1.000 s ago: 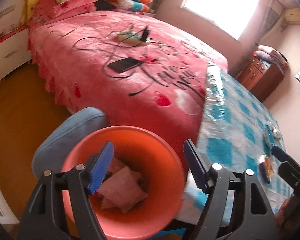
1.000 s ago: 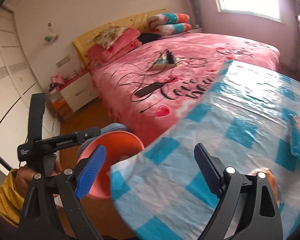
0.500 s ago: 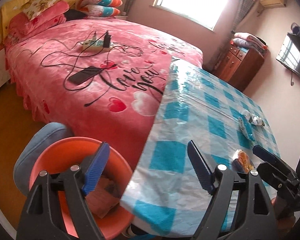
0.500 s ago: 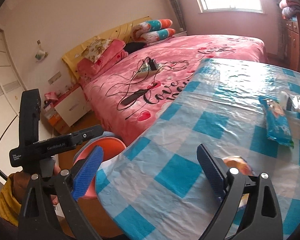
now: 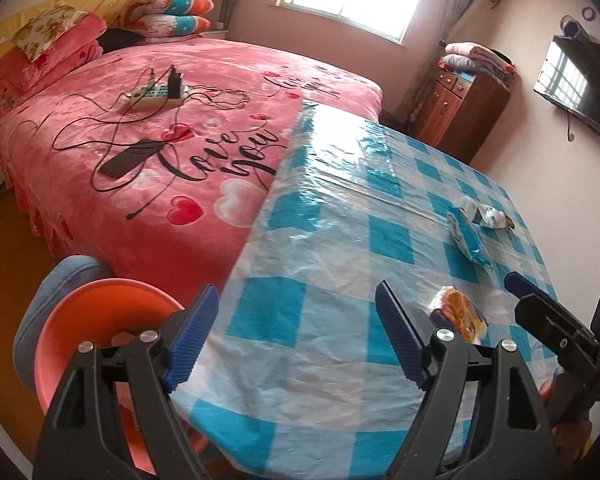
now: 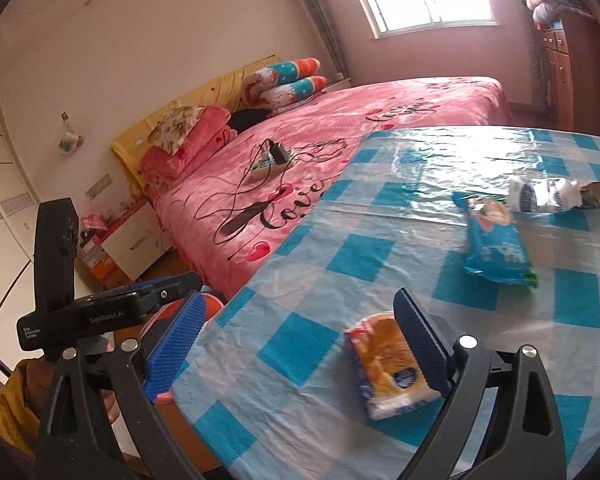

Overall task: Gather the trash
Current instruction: 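Move both grippers back over the checked table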

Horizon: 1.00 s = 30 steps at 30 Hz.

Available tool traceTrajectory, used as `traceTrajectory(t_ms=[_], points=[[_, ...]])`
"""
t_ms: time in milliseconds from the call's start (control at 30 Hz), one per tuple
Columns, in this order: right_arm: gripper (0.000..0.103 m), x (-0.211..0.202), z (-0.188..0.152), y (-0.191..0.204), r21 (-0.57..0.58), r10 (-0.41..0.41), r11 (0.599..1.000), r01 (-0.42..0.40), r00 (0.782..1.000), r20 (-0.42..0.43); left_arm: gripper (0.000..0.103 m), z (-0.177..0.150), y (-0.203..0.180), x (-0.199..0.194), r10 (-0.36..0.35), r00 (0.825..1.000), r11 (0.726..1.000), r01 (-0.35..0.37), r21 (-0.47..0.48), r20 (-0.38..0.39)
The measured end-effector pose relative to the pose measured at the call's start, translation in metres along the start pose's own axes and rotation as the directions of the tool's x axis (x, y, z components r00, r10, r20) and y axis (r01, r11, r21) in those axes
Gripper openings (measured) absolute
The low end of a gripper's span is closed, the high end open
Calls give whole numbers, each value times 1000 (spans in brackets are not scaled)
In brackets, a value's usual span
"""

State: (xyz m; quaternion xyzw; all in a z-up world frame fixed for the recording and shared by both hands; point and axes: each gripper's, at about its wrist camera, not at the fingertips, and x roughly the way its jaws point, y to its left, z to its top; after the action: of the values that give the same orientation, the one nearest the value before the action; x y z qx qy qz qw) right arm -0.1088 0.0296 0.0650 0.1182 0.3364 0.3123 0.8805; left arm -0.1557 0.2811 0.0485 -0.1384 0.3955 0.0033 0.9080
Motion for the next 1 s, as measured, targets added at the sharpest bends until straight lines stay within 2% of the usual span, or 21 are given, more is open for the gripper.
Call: traceTrajectory(t_ms=[500, 700, 833, 1000], points=[[93, -42, 0, -66, 117, -68, 991, 59, 995, 71, 81, -5, -69, 20, -40, 997, 991, 47, 122, -59], [93, -61, 2, -104, 204, -120, 974, 99, 989, 90, 81, 4, -108, 33, -103, 990, 979, 117, 167, -91], [93, -73, 4, -129, 249, -179, 957, 151, 980, 92, 81, 15, -142, 51, -175, 976, 965, 196, 176, -129], [93, -82, 8, -164, 295, -251, 929, 223, 966, 57, 81, 24, -185, 79, -186, 970, 949, 219, 226, -159]])
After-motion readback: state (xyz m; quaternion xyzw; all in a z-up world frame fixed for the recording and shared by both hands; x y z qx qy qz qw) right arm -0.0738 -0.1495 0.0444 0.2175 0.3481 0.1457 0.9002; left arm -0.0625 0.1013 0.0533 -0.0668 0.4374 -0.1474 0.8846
